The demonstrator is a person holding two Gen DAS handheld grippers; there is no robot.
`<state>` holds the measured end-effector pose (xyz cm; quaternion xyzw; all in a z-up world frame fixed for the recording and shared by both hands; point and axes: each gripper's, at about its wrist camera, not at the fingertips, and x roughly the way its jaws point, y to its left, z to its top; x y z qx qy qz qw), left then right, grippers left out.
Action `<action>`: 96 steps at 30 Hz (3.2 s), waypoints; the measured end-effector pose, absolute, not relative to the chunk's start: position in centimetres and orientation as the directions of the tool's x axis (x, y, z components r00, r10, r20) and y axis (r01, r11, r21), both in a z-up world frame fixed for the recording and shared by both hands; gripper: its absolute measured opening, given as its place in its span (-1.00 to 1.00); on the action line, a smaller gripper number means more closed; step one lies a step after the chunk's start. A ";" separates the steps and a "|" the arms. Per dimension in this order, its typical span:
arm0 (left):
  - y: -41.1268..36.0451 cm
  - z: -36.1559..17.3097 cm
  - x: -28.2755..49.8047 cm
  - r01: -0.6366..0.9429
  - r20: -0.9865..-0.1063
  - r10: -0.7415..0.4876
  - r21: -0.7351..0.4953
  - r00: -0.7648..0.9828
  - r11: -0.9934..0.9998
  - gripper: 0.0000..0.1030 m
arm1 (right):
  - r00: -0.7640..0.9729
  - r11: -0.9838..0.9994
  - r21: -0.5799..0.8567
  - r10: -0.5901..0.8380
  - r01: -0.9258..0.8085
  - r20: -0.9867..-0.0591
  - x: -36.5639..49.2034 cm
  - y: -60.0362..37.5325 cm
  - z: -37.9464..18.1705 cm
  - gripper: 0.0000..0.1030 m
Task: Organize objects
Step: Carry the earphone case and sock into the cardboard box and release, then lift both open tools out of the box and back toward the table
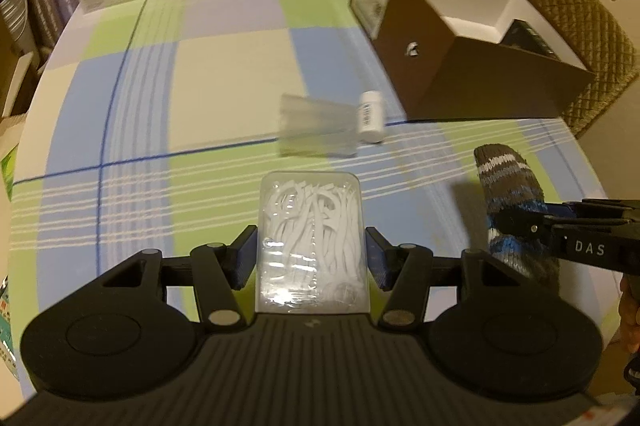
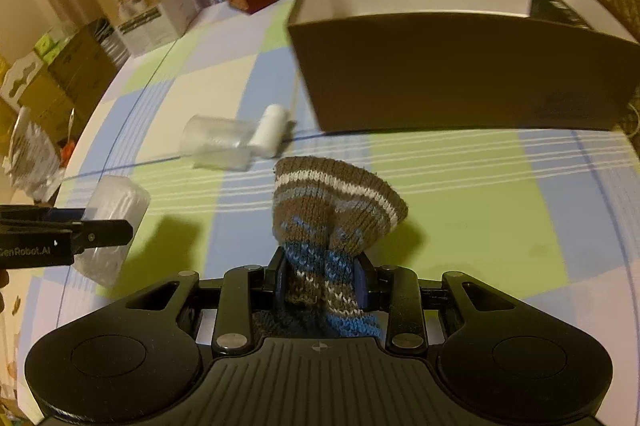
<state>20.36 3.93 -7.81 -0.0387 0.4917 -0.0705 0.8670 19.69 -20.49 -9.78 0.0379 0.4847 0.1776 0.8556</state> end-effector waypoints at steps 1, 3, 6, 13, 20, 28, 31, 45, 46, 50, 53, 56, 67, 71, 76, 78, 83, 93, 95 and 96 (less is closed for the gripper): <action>3.5 -7.6 20.4 0.089 -0.845 -0.163 -0.137 0.509 0.987 0.00 | 0.472 0.935 0.241 0.341 -0.261 -0.813 19.7 -21.1 -9.6 -0.43; 2.5 -7.3 20.7 0.101 -0.841 -0.169 -0.136 0.514 0.986 0.00 | 0.481 0.936 0.244 0.342 -0.255 -0.808 19.8 -22.1 -9.3 -0.43; 0.9 -6.6 21.2 0.121 -0.833 -0.178 -0.134 0.524 0.984 0.00 | 0.499 0.936 0.249 0.343 -0.247 -0.796 20.2 -23.7 -8.5 -0.43; -3.5 -4.8 23.2 0.175 -0.805 -0.207 -0.130 0.556 0.976 0.00 | 0.565 0.937 0.241 0.345 -0.251 -0.749 22.3 -27.4 -6.0 -0.43; -8.3 -2.8 26.2 0.223 -0.770 -0.235 -0.124 0.594 0.967 0.00 | 0.619 0.936 0.215 0.346 -0.279 -0.705 25.7 -30.9 -3.3 -0.43; -12.2 -0.5 31.3 0.237 -0.728 -0.248 -0.121 0.639 0.964 0.00 | 0.641 0.917 0.236 0.394 -0.321 -0.659 31.2 -33.6 -1.2 -0.43; -13.5 0.2 33.8 0.238 -0.716 -0.247 -0.115 0.653 0.964 0.00 | 0.653 0.914 0.229 0.400 -0.334 -0.643 33.8 -34.1 -0.5 -0.43; -17.1 -3.1 44.2 0.197 -0.773 -0.219 -0.123 0.596 0.973 0.00 | 0.591 0.907 0.163 0.381 -0.389 -0.711 45.0 -33.5 -4.1 -0.43; -17.1 -3.4 44.6 0.193 -0.778 -0.219 -0.127 0.589 0.973 0.00 | 0.588 0.907 0.156 0.377 -0.391 -0.716 45.6 -33.4 -4.6 -0.43; -17.3 -4.8 46.3 0.185 -0.797 -0.203 -0.116 0.568 0.976 0.00 | 0.571 0.905 0.135 0.364 -0.402 -0.736 47.7 -33.3 -5.8 -0.43; -17.3 -5.7 47.4 0.184 -0.808 -0.198 -0.113 0.555 0.976 0.00 | 0.566 0.904 0.116 0.353 -0.411 -0.745 48.8 -33.1 -6.5 -0.42; -17.5 -6.3 48.1 0.185 -0.814 -0.198 -0.113 0.545 0.976 0.00 | 0.570 0.904 0.081 0.333 -0.420 -0.752 49.7 -32.7 -7.0 -0.28; -18.3 -8.1 50.2 0.190 -0.830 -0.201 -0.117 0.520 0.975 0.00 | 0.609 0.905 0.010 0.294 -0.426 -0.737 50.8 -33.0 -7.4 0.17; -18.7 -8.7 50.8 0.198 -0.836 -0.202 -0.114 0.511 0.974 0.00 | 0.607 0.907 0.016 0.295 -0.421 -0.738 50.7 -33.3 -7.3 0.18; -18.9 -8.8 51.2 0.197 -0.831 -0.194 -0.104 0.522 0.975 0.34 | 0.609 0.908 0.023 0.299 -0.418 -0.734 50.5 -33.7 -7.2 0.29; -18.9 -8.7 51.2 0.195 -0.832 -0.180 -0.088 0.525 0.977 0.42 | 0.611 0.908 0.028 0.305 -0.419 -0.731 50.2 -33.8 -7.0 0.41; -18.3 -8.4 50.7 0.192 -0.841 -0.157 -0.065 0.517 0.979 0.53 | 0.613 0.901 0.034 0.321 -0.432 -0.722 49.3 -34.1 -6.4 0.67; -17.1 -6.2 48.6 0.167 -0.830 -0.131 -0.046 0.542 0.985 0.74 | 0.592 0.894 0.075 0.354 -0.443 -0.724 46.4 -34.8 -5.3 0.95; -16.9 -5.6 48.0 0.165 -0.825 -0.134 -0.050 0.548 0.985 0.74 | 0.582 0.894 0.087 0.357 -0.440 -0.731 45.7 -34.9 -5.2 0.96; -16.8 -5.3 47.7 0.164 -0.824 -0.136 -0.053 0.550 0.985 0.76 | 0.580 0.895 0.092 0.358 -0.436 -0.732 45.4 -34.9 -5.1 0.96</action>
